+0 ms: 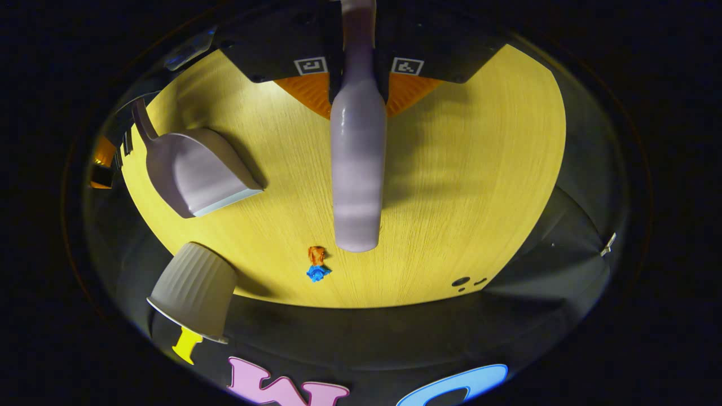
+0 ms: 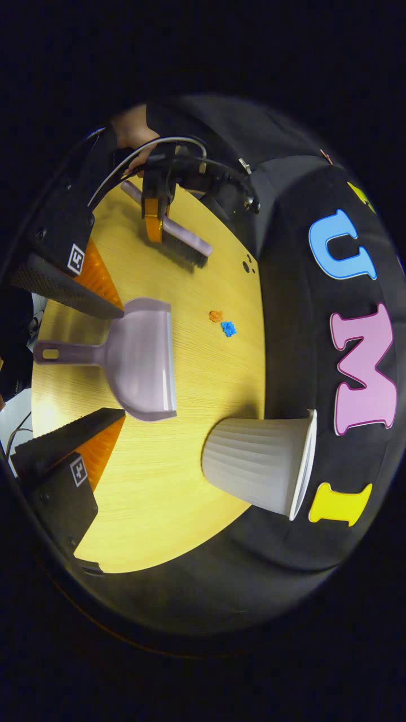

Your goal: Pick up the small broom and dustpan from the desktop, sweep the trash into the dustpan with the broom, and then empty the trash into the garbage bin.

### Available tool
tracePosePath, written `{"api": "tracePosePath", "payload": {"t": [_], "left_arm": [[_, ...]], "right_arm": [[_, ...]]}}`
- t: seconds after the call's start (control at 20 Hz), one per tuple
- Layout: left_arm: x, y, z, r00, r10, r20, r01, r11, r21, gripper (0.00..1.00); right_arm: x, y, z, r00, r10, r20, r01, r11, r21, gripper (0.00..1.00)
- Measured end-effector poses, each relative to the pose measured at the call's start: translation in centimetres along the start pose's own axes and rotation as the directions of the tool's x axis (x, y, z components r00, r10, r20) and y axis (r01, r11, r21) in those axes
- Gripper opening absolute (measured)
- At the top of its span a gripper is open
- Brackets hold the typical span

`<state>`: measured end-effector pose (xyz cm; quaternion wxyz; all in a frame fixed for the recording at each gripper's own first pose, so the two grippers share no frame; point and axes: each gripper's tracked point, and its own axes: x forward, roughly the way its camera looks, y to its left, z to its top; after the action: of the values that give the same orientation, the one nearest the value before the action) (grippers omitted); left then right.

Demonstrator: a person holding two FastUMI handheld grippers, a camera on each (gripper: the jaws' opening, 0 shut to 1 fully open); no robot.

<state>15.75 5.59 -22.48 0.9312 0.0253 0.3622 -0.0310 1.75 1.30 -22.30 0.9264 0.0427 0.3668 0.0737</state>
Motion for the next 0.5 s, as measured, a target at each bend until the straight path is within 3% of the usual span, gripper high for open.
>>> {"api": "tracePosePath", "payload": {"t": [0.3,0.5], "left_arm": [[-4.4,-0.8,-0.6,0.998,-0.032,0.06,0.035,0.998,-0.05,0.27],[-5.7,-0.3,-1.6,0.998,-0.021,0.06,0.027,0.993,-0.113,0.25]], "right_arm": [[2.4,-0.3,-4.4,0.987,-0.018,-0.158,0.032,0.996,0.087,0.99],[4.9,-0.6,-7.0,0.967,-0.05,-0.252,0.071,0.995,0.075,0.99]]}}
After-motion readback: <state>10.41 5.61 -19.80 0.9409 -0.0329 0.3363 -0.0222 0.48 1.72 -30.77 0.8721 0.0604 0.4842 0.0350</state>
